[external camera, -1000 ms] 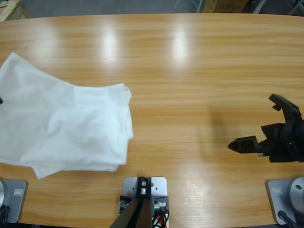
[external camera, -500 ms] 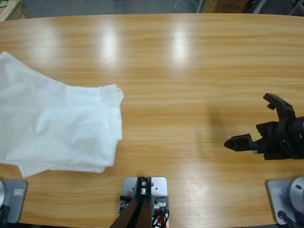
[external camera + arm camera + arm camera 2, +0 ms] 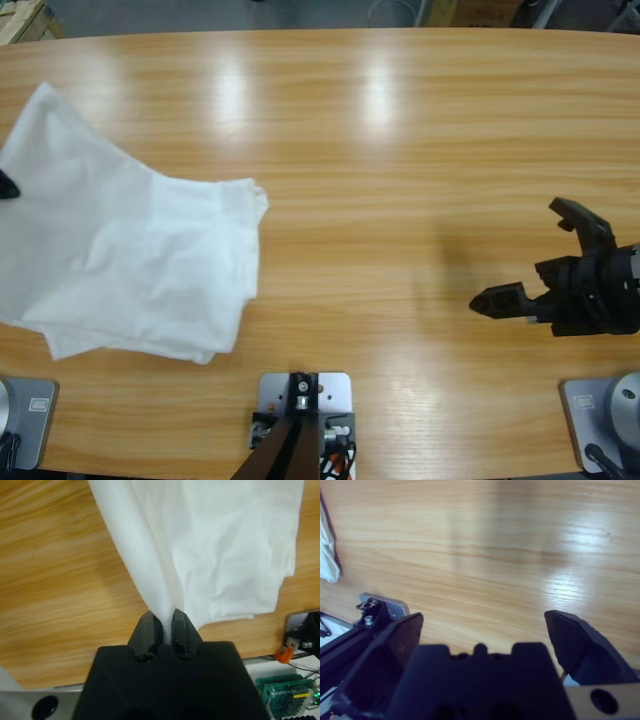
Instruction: Fold clothes
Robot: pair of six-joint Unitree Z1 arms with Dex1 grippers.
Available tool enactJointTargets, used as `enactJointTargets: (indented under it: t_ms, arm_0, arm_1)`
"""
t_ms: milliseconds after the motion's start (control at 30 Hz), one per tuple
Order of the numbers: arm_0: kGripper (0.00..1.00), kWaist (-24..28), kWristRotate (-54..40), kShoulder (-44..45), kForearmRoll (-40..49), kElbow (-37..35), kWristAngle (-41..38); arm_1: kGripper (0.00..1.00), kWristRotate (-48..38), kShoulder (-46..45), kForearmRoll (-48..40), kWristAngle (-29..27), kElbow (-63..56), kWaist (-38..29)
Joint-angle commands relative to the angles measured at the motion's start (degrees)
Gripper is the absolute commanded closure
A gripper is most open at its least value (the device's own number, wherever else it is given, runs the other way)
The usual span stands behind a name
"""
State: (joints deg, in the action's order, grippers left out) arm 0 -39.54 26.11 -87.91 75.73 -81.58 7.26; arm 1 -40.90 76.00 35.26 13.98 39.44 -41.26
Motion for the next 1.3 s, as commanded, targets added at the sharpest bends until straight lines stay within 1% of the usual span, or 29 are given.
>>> enactJointTargets:
  t_ms: [33,333,500,600,667,800,867,933,1100,1233,1300]
  arm_0:
    - [1.0,-8.96,3.31,-9.33,0.47,-4.13,-2.87]
    - [1.0,-17.32,4.12,-22.63,0.68,-18.81,-6.54]
    - [1.0,-20.19,4.21,-30.21,0.73,-23.26,-9.37]
    - [1.0,-21.89,6.6,-35.08,0.73,-27.28,-11.82]
    - [1.0,-22.51,7.51,-38.19,0.73,-31.59,-13.71]
    - [1.0,-22.68,8.43,-41.57,0.73,-41.29,-14.03]
    - [1.0,-22.68,8.41,-42.85,1.0,-44.81,-14.17]
    - [1.0,-22.81,8.34,-44.31,2.07,-46.59,-15.58]
    - [1.0,-24.51,8.34,-47.12,3.81,-47.46,-17.23]
    - [1.0,-24.71,8.34,-49.74,4.11,-53.44,-17.28]
    - [1.0,-24.69,8.36,-51.92,5.74,-57.4,-17.28]
  arm_1:
    - [0.0,0.65,3.28,-0.86,2.02,-0.24,0.57]
    - [0.0,0.65,2.89,-0.91,2.11,-0.37,0.57]
    - [0.0,0.65,1.7,-0.8,2.14,-0.84,0.6]
    - [0.0,0.65,0.87,-0.47,2.37,-0.88,0.57]
    - [0.0,0.65,0.45,-0.28,2.42,-1.14,0.57]
    - [0.0,0.56,-0.32,-0.28,2.63,-1.83,0.57]
    - [0.0,0.56,-0.32,-0.37,2.63,-2.02,0.57]
    - [0.0,0.56,-0.31,-0.47,2.63,-2.04,0.58]
    - [0.0,0.56,-0.09,-0.63,2.63,-2.02,0.58]
    - [0.0,0.54,-0.85,-0.45,2.53,-2.18,0.57]
    - [0.0,0.21,-1.08,-0.45,2.19,-2.37,0.58]
